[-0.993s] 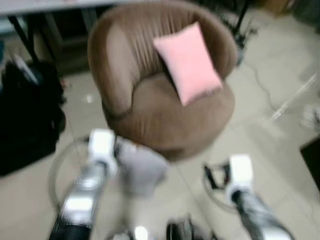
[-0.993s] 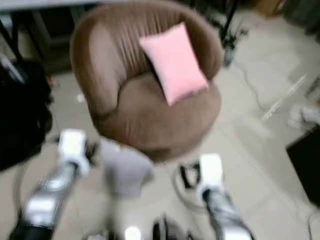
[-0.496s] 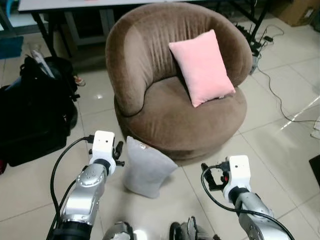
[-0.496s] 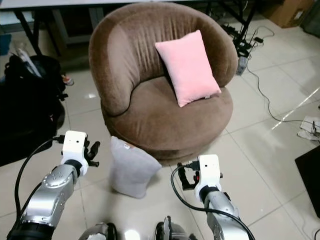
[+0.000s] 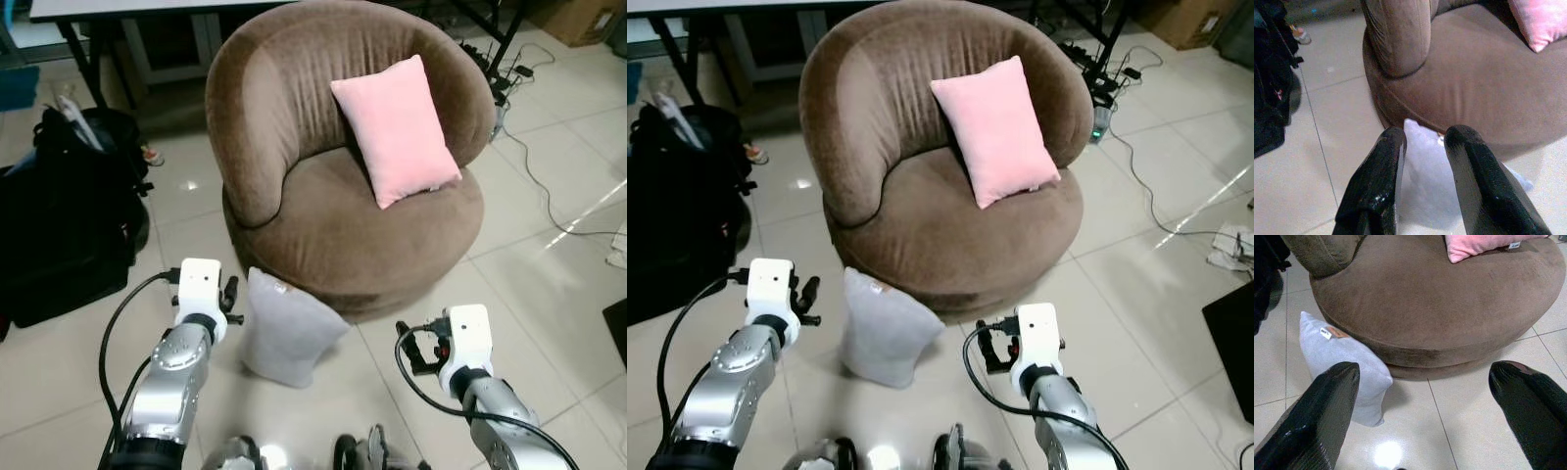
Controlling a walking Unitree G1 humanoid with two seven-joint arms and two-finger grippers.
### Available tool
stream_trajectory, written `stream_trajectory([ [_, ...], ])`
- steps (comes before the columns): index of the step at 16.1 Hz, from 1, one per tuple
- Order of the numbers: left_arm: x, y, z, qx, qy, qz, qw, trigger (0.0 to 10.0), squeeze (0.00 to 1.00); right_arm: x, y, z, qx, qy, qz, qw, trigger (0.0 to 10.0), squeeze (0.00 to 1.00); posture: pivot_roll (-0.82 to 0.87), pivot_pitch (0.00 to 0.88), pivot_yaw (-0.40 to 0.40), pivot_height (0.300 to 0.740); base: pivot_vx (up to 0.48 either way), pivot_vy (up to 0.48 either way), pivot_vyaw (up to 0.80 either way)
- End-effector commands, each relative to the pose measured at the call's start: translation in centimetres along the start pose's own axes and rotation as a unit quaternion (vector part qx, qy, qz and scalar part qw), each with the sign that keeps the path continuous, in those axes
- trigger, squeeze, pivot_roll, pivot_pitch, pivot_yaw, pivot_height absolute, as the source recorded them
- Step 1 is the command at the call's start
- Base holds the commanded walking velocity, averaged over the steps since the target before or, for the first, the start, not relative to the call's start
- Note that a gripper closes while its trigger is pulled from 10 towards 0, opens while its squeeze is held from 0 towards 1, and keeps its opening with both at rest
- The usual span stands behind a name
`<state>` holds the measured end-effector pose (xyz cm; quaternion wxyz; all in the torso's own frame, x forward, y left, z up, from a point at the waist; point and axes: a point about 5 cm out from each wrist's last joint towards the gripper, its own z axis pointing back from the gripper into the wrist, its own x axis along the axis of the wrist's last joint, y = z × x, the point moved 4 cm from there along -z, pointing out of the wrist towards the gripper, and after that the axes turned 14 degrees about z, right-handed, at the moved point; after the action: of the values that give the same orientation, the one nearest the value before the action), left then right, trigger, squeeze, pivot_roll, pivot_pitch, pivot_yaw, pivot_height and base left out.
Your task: Move the pillow to the sofa from floor
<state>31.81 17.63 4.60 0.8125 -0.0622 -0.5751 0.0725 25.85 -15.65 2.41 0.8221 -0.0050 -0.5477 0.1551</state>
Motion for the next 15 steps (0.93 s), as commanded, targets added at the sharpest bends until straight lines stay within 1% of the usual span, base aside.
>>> stream_trajectory([
  [1, -0.3, 0.2, 0.0, 0.009, 0.001, -0.004, 1.0, 10.0, 0.0, -0.2, -0.5, 0.3, -0.005, 0.001, 0.0, 1.0, 10.0, 0.0, -0.09, 0.177, -0.076, 0.74, 0.442, 0.0, 0.0],
  [2, -0.2, 0.3, 0.0, 0.015, -0.005, -0.003, 1.0, 10.0, 0.0, -0.2, -0.4, 0.3, -0.004, 0.002, 0.0, 1.0, 10.0, 0.0, -0.1, 0.179, -0.078, 0.74, 0.439, 0.0, 0.0],
  [3, -0.3, 0.3, 0.0, 0.015, -0.002, -0.003, 1.0, 10.0, 0.0, -0.2, -0.4, 0.2, -0.003, 0.003, 0.0, 1.0, 10.0, 0.0, -0.1, 0.179, -0.078, 0.74, 0.0, 0.0, 0.0],
  [4, -0.4, 0.3, -0.1, 0.022, -0.001, -0.022, 1.0, 10.0, 0.0, -0.3, -0.4, 0.2, -0.003, 0.004, 0.0, 1.0, 10.0, 0.0, -0.1, 0.179, -0.078, 0.74, 0.0, 0.0, 0.0],
  [6, -0.9, 0.1, -0.3, 0.014, 0.014, -0.038, 0.999, 10.0, 0.0, -0.5, -0.4, 0.2, -0.003, 0.006, -0.001, 1.0, 10.0, 0.0, -0.1, 0.18, -0.074, 0.74, 0.0, 0.0, 0.0],
  [10, -0.9, 0.6, -0.4, 0.015, 0.016, -0.041, 0.999, 10.0, 0.0, -0.9, -0.4, 0.3, -0.004, 0.01, -0.004, 1.0, 10.0, 0.0, -0.1, 0.185, -0.066, 0.74, 0.0, 0.0, 0.0],
  [11, -0.7, 0.7, -0.4, 0.015, 0.013, -0.05, 0.999, 10.0, 0.0, -1.0, -0.3, 0.4, -0.004, 0.011, -0.005, 1.0, 10.0, 0.0, -0.11, 0.187, -0.064, 0.74, 0.0, 0.0, 0.0],
  [12, -0.6, 0.7, -0.4, 0.014, 0.011, -0.045, 0.999, 10.0, 0.0, -1.0, -0.2, 0.4, -0.004, 0.012, -0.005, 1.0, 10.0, 0.0, -0.11, 0.188, -0.064, 0.74, 0.0, 0.0, 0.0],
  [13, -0.4, 0.7, -0.4, 0.013, 0.007, -0.032, 0.999, 10.0, 0.0, -1.1, -0.1, 0.4, -0.003, 0.012, -0.007, 1.0, 10.0, 0.0, -0.11, 0.189, -0.063, 0.74, 0.461, 0.0, 0.0],
  [15, -0.4, 0.9, -0.5, 0.016, 0.006, -0.028, 0.999, 10.0, 0.0, -1.2, -0.1, 0.4, -0.002, 0.013, -0.007, 1.0, 10.0, 0.0, -0.11, 0.19, -0.064, 0.74, 0.458, 0.0, 0.0],
])
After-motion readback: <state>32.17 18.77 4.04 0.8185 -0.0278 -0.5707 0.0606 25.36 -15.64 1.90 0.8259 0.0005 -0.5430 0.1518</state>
